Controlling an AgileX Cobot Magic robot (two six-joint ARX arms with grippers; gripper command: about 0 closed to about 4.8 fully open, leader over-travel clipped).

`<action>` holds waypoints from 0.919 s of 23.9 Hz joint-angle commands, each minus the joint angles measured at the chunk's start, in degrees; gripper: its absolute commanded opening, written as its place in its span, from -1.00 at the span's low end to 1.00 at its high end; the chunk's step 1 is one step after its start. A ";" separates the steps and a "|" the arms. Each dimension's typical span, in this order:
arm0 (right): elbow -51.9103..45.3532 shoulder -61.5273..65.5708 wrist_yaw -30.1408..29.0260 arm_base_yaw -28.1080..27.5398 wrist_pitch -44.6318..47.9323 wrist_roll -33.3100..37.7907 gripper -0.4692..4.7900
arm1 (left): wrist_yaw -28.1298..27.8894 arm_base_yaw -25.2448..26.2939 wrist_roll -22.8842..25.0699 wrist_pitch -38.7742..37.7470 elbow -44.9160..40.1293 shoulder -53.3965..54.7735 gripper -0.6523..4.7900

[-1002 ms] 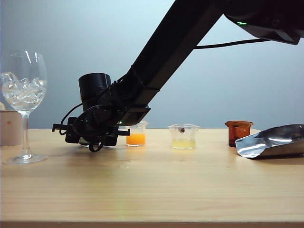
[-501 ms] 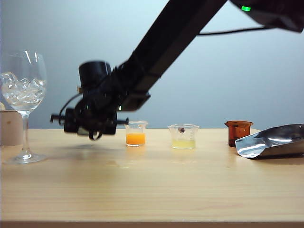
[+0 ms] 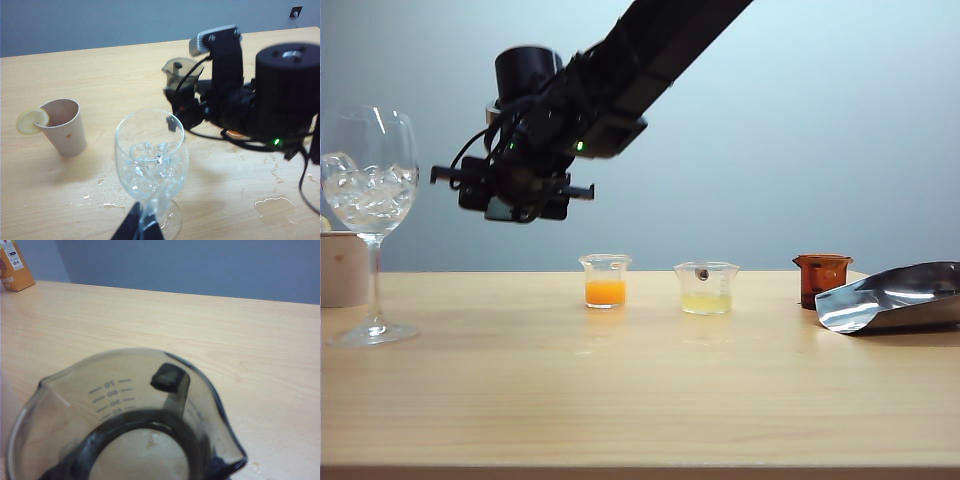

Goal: Pick up the first measuring cup from the left, pour the coconut rum inside into the goblet, and finally put the measuring cup back in its original place.

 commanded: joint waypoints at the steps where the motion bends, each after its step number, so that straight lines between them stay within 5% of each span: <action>1: 0.20 -2.43 -2.01 -0.66 -1.57 -0.17 -0.23 | 0.24 0.04 0.00 0.70 0.28 -0.09 -0.77; 22: 0.02 -14.14 -10.43 -2.75 -15.67 -3.13 -0.40 | 0.24 0.04 0.00 0.70 0.28 -0.09 -0.77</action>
